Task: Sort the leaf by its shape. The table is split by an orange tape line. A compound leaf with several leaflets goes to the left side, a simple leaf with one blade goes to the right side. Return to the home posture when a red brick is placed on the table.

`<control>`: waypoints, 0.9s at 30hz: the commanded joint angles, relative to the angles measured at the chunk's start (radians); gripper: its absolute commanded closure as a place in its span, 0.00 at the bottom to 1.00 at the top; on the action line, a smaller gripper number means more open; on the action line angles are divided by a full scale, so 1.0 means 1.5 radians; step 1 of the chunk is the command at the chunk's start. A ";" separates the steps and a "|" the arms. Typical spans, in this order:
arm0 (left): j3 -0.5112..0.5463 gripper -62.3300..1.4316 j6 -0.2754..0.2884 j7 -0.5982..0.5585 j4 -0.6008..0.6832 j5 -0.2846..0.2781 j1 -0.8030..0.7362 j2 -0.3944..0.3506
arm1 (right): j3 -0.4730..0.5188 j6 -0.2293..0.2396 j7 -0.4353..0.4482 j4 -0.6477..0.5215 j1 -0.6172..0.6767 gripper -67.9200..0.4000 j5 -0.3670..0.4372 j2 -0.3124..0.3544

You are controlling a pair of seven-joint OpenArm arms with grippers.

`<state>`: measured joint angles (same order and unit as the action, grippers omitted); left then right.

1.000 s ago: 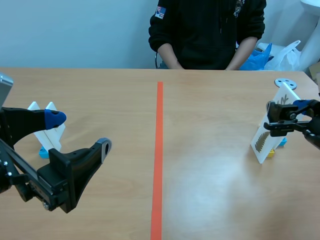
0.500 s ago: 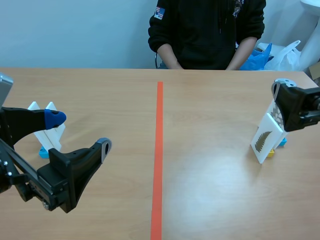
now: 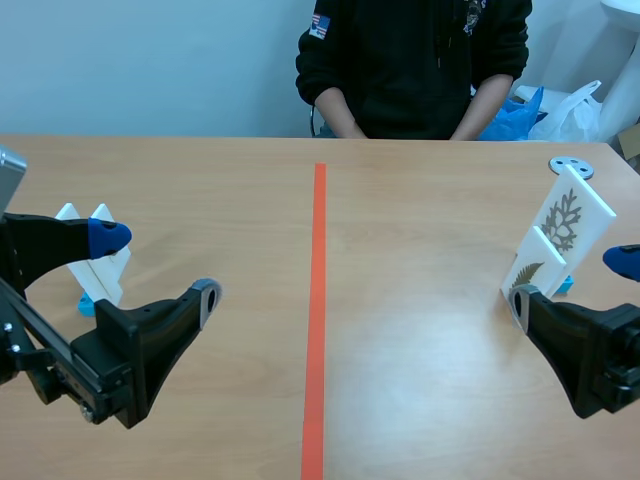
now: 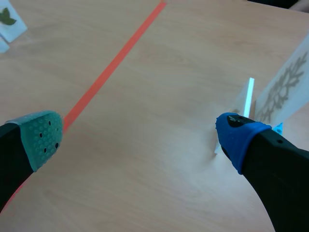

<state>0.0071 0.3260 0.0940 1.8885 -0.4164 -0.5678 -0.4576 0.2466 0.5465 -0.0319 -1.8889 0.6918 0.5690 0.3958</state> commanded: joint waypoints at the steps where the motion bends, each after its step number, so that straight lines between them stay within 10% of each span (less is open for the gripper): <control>1: 0.001 0.00 0.001 -0.012 0.002 -0.004 0.002 -0.004 | 0.001 0.001 0.010 -0.021 -0.002 0.00 0.008 0.008; 27: 0.001 0.00 0.001 -0.012 0.002 -0.004 0.002 -0.004 | 0.001 0.001 0.025 -0.040 0.003 0.00 0.020 0.008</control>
<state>0.0071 0.3260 0.0940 1.8885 -0.4164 -0.5678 -0.4576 0.2466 0.5465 -0.0055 -1.9438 0.7090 0.5880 0.3962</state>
